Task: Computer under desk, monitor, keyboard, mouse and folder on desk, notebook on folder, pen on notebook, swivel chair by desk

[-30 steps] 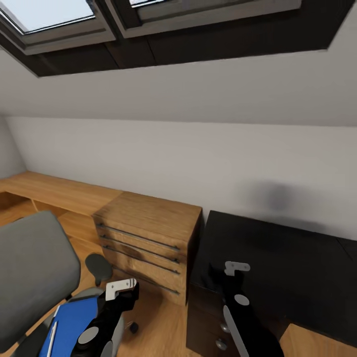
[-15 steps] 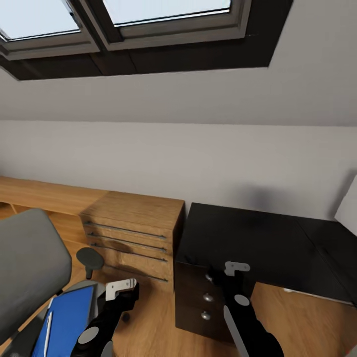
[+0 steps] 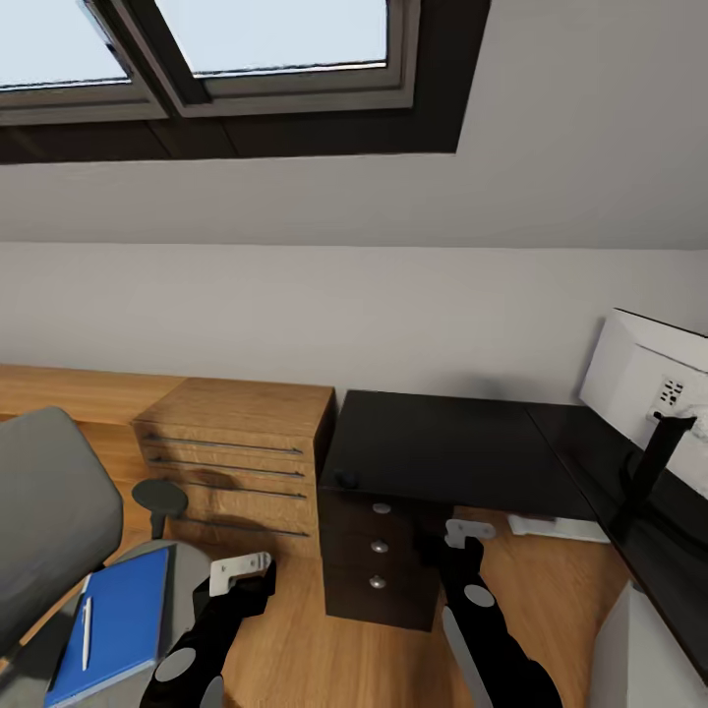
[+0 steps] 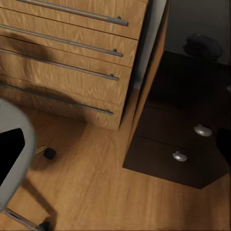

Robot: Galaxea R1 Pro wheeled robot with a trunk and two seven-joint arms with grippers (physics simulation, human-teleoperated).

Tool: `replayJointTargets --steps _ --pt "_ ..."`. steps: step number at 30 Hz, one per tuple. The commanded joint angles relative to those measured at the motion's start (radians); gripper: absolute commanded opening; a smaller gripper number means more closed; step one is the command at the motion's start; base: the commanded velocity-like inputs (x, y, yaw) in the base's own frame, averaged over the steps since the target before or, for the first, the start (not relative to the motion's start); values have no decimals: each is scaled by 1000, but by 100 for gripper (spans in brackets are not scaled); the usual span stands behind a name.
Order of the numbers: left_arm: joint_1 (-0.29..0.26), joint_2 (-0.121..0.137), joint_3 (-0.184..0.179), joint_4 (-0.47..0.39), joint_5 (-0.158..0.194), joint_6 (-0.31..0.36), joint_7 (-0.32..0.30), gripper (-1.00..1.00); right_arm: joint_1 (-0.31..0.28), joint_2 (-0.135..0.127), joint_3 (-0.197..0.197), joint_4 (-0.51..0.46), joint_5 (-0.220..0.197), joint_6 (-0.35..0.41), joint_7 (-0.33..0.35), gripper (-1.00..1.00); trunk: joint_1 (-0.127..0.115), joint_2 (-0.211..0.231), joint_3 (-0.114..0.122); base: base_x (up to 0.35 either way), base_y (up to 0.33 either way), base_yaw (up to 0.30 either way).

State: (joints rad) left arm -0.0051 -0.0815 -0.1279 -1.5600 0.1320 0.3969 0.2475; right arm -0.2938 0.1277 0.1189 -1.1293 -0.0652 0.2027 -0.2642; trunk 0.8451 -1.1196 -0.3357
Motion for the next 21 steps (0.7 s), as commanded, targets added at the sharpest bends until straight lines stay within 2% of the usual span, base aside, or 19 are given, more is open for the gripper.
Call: replayJointTargets --steps 1,7,12,21 --pt "-1 0 -2 -2 11 4 9 100 -1 0 2 -1 -7 4 -7 100 -1 -1 -1 -337 0 -53" --pt "0 0 -2 -2 11 4 9 100 -1 0 2 -1 -8 4 -7 100 -1 -1 -1 -333 -20 -17" --pt "0 0 -1 -2 11 4 9 100 -1 0 2 -1 -8 4 -7 100 -1 -1 -1 -271 -172 -2" --pt "0 0 0 -2 11 2 9 100 -1 0 2 -2 -7 4 -7 100 -1 -1 -1 -88 -57 0"
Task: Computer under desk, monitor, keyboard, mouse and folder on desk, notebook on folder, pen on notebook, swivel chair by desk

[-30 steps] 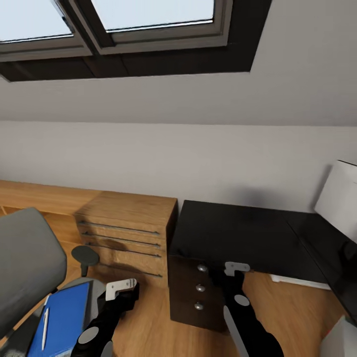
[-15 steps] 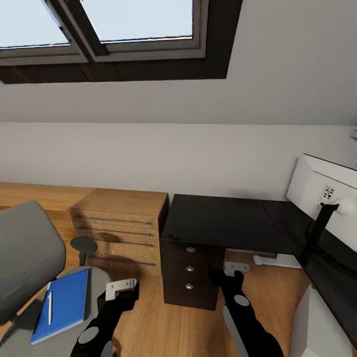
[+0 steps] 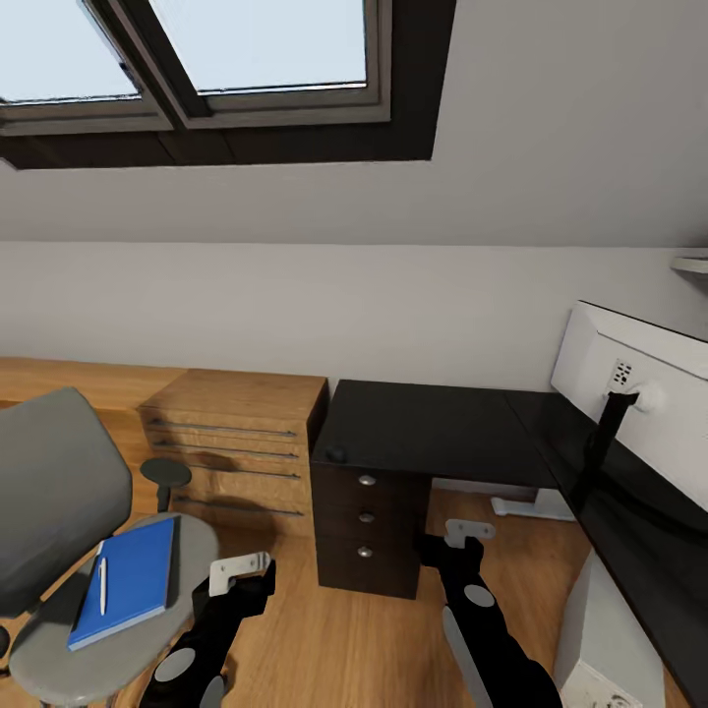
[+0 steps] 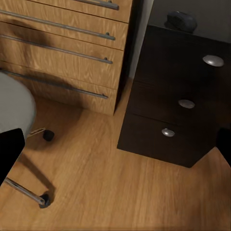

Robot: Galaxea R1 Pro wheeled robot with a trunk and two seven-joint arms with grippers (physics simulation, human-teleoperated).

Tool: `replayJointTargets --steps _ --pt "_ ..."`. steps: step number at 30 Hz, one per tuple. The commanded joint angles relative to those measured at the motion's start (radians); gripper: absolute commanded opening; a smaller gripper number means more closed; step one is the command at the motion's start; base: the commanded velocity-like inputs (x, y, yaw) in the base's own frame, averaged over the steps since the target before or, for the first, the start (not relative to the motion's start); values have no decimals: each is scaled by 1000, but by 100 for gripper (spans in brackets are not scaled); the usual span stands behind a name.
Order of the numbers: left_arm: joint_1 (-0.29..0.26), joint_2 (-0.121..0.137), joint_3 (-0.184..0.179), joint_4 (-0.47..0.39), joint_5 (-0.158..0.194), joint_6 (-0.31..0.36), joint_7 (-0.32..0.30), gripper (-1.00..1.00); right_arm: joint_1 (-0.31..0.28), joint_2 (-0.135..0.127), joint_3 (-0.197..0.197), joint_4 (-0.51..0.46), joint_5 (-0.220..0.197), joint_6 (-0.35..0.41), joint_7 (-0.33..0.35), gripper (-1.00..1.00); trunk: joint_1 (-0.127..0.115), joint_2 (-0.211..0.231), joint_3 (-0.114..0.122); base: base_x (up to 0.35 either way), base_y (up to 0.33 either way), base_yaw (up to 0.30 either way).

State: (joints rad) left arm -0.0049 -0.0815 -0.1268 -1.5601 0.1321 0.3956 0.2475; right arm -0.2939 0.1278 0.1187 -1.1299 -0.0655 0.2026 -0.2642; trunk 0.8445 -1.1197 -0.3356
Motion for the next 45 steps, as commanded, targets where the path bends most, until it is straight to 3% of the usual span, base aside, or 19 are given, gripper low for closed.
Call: replayJointTargets --steps 1,10,26,45 --pt "-1 0 -2 -1 11 3 9 100 -1 -1 2 -1 -7 5 -8 100 0 -1 -1 -21 -14 0" --pt "0 0 -1 -1 11 3 9 100 -1 -1 2 -1 -6 4 -7 100 0 -1 -1 -106 -5 0" --pt "0 0 0 -5 11 4 9 100 -1 -1 2 -3 -5 2 -7 100 0 -1 -1 -323 -3 0" --pt "0 0 -1 -5 11 4 9 100 28 -7 -1 -59 -5 -41 -9 100 0 -1 -1 -292 -136 0"
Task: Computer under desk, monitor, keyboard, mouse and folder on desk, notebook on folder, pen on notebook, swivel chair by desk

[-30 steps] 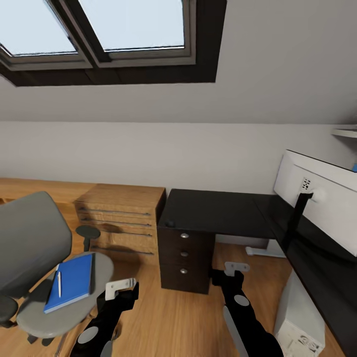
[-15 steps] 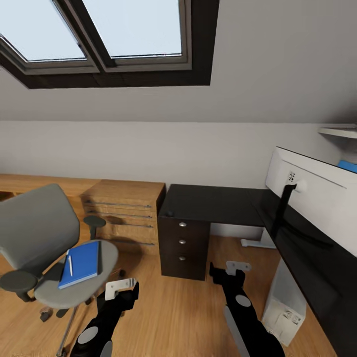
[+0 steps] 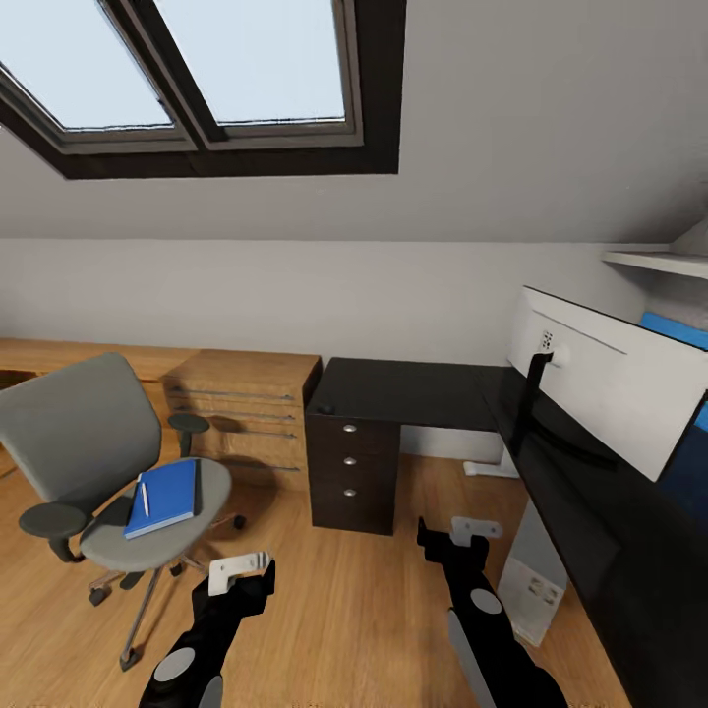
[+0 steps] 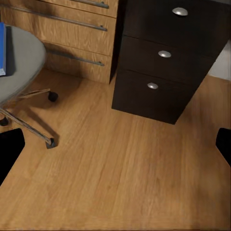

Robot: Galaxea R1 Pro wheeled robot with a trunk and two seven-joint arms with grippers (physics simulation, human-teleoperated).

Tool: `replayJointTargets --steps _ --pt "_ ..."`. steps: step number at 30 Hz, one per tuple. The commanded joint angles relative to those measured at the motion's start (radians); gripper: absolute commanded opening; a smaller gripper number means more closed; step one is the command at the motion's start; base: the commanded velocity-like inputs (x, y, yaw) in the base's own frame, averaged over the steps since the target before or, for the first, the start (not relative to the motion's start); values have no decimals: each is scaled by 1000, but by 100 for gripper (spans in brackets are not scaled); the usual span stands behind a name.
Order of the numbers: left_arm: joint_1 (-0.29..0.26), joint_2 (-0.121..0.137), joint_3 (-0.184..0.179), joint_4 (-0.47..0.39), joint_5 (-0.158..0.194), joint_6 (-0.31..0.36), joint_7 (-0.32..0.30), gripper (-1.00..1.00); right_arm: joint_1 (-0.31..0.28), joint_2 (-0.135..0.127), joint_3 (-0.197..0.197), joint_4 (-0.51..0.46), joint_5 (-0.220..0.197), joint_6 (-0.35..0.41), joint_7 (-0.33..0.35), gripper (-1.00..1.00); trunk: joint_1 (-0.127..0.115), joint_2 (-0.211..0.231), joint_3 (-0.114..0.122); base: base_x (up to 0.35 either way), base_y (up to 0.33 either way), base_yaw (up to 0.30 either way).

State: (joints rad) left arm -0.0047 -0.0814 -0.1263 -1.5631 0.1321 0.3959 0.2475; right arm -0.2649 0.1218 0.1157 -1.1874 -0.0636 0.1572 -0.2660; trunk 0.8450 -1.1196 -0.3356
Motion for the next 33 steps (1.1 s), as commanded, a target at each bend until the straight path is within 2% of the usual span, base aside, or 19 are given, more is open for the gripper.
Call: replayJointTargets --steps 1,12,25,33 --pt "0 0 -1 -2 11 4 9 100 0 -1 2 -3 -7 4 -7 100 0 -1 -1 -253 -228 0" --pt "-1 0 -1 -2 11 4 9 100 1 1 2 -6 -7 4 -6 100 0 -1 -1 -257 -201 0" --pt "0 0 -2 -2 11 5 9 100 2 0 2 -16 -7 4 -6 100 0 -1 -1 -322 -46 0" --pt "0 0 -2 0 11 5 9 100 4 0 2 -17 -7 4 -7 100 0 -1 -1 -282 -172 0"
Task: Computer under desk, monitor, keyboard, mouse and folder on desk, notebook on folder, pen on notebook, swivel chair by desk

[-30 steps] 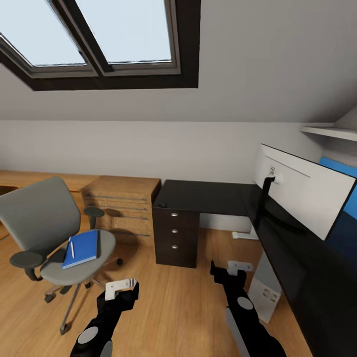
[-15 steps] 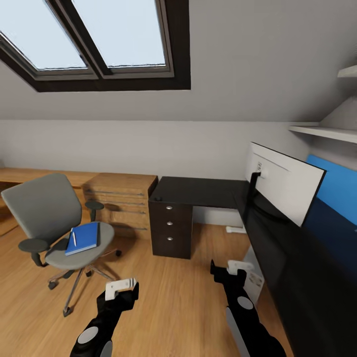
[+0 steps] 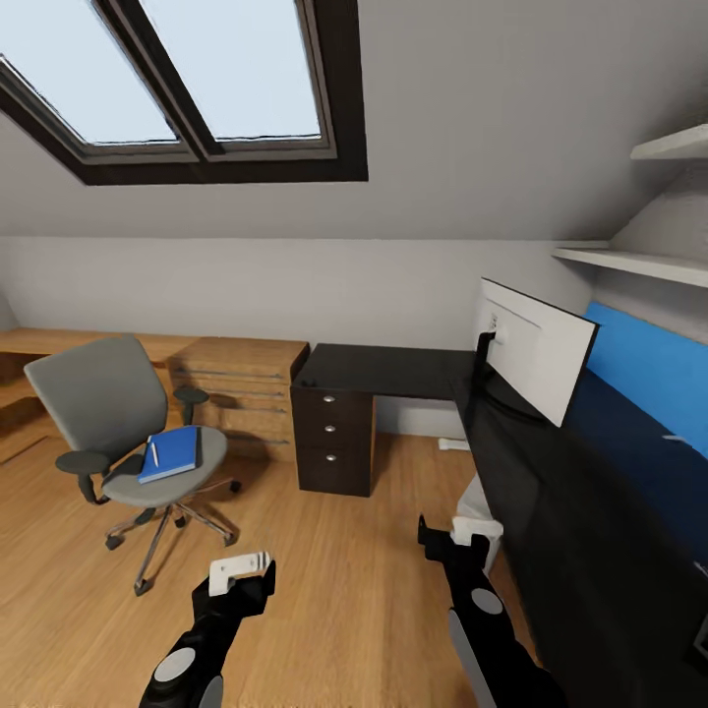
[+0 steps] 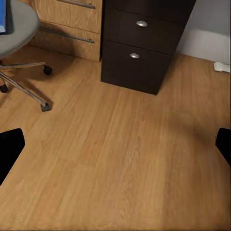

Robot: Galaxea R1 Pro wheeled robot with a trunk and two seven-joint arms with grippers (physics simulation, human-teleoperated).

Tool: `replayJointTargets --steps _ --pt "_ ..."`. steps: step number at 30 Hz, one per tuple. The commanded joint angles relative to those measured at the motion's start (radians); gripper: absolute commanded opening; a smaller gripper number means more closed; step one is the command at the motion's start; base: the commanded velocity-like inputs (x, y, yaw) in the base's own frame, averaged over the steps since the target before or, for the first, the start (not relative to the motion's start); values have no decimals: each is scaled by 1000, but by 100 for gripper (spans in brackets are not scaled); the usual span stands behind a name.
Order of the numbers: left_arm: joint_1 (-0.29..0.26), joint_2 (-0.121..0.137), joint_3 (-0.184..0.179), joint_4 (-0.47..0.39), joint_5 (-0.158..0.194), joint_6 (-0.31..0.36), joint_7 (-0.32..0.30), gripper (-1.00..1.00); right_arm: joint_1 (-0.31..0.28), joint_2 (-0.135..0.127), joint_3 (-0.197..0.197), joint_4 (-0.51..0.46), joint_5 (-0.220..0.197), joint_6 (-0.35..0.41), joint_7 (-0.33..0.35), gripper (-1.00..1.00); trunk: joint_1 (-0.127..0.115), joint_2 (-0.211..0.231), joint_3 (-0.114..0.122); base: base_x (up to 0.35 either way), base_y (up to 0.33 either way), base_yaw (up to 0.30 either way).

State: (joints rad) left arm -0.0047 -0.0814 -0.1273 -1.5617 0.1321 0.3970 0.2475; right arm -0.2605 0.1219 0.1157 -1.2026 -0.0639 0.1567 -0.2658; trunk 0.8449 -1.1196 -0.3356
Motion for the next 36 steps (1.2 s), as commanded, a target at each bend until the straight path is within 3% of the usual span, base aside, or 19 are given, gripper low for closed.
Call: replayJointTargets --steps 1,18,34,35,36 --pt "-1 0 -1 -2 11 4 9 100 0 -1 2 -1 -7 4 -7 100 0 -1 -1 -223 -254 0" --pt "0 0 -2 0 10 4 9 100 0 -1 -1 -2 -7 4 -7 100 0 -1 2 -59 -325 -151" --pt "0 0 -2 2 8 3 9 100 0 -2 -8 -2 -4 0 -7 100 0 -1 2 5 -318 -16" --pt "0 0 -2 2 8 3 9 100 0 -3 -11 -2 -4 0 -7 100 0 -1 2 69 -140 0" --pt "0 0 -2 3 8 3 9 100 0 -27 -41 0 -4 0 -5 100 0 -1 2 168 -126 0"
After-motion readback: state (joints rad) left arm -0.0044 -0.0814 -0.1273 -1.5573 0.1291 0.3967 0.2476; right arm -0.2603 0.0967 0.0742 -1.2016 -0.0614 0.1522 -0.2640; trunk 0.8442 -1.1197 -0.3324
